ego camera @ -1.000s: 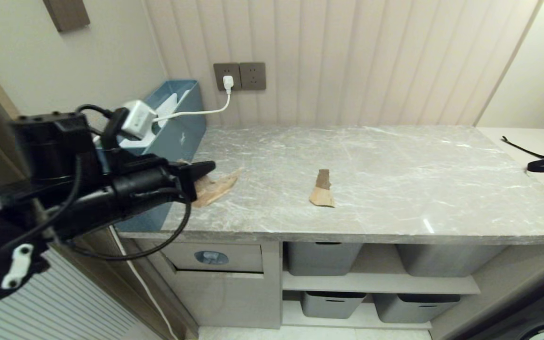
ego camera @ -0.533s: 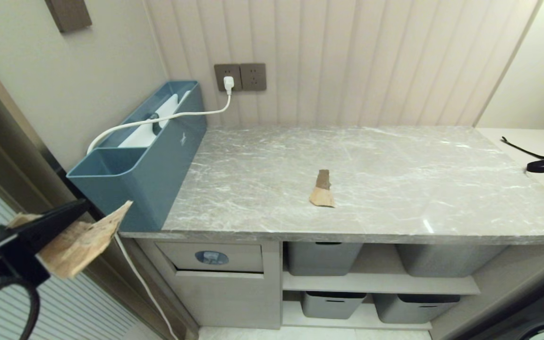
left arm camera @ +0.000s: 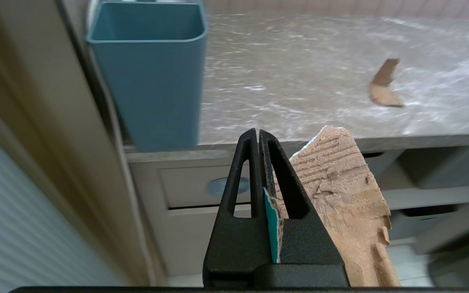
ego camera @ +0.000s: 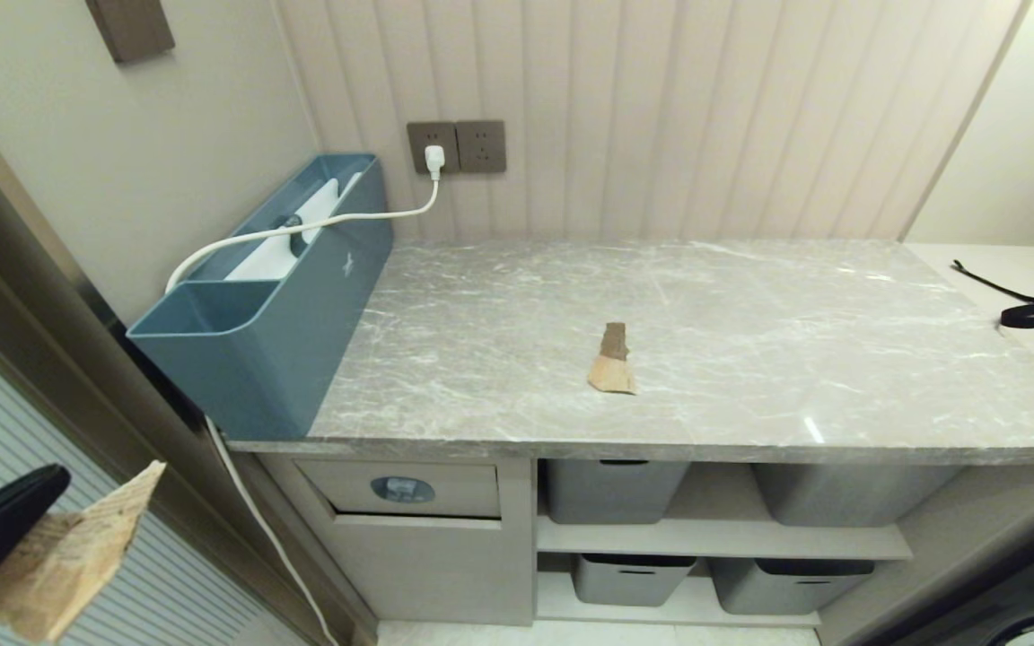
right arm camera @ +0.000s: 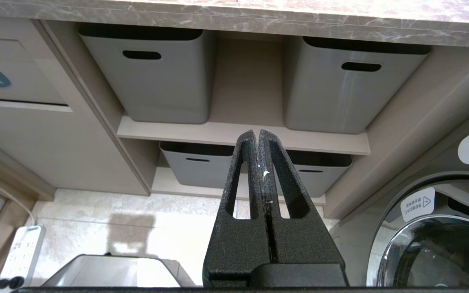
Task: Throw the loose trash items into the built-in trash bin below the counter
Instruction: Put the garbage in the trash can
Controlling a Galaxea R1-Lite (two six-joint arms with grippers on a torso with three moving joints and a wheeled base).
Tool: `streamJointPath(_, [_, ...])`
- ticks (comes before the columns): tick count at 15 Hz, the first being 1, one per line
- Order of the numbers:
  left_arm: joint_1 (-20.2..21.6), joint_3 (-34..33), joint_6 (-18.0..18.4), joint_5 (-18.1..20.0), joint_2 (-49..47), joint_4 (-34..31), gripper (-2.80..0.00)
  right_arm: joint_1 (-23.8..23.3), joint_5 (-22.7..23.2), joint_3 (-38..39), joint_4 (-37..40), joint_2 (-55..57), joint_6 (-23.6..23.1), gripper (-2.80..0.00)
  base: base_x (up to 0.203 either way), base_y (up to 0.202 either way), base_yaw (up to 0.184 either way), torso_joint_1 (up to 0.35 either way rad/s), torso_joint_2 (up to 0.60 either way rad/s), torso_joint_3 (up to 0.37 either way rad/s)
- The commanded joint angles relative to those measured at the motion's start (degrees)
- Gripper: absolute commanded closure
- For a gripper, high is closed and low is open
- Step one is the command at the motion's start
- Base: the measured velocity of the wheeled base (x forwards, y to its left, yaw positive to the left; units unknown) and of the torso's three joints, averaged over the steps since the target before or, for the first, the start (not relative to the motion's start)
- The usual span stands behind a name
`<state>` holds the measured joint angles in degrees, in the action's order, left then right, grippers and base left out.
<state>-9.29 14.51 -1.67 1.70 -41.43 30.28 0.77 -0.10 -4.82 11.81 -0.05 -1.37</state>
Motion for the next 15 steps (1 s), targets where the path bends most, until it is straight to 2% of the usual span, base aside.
streamJointPath(1, [0.1,-4.0,2.9,-0.8,2.5,0.1,0.0,0.0,0.0,0.0,0.1,0.0,0.0,0.0,0.0,0.0,0.0,0.0,0.0,0.0])
streamJointPath(5, [0.1,-13.2,4.7,-1.0,3.3,0.0,0.0,0.0,0.0,0.0,0.1,0.0,0.0,0.0,0.0,0.0,0.0,0.0,0.0,0.0])
streamJointPath(8, [0.1,-14.5,4.7,-1.2,5.3,-5.2,0.0,0.0,0.0,0.0,0.1,0.0,0.0,0.0,0.0,0.0,0.0,0.0,0.0,0.0])
streamJointPath(10, [0.1,-14.5,4.7,-1.8,10.7,-12.4,0.0,0.0,0.0,0.0,0.1,0.0,0.0,0.0,0.0,0.0,0.0,0.0,0.0,0.0])
streamJointPath(13, [0.6,-13.0,3.4,-2.5,23.7,-28.5,0.0,0.0,0.1,0.1,0.1,0.0,-0.1,0.0,0.0,0.0,0.0,0.0,0.0,0.0])
streamJointPath(15, [1.8,-11.8,1.6,-2.6,25.4,-35.6,0.0,0.0,0.2,0.0,0.1,0.0,0.0,0.0,0.0,0.0,0.0,0.0,0.0,0.0])
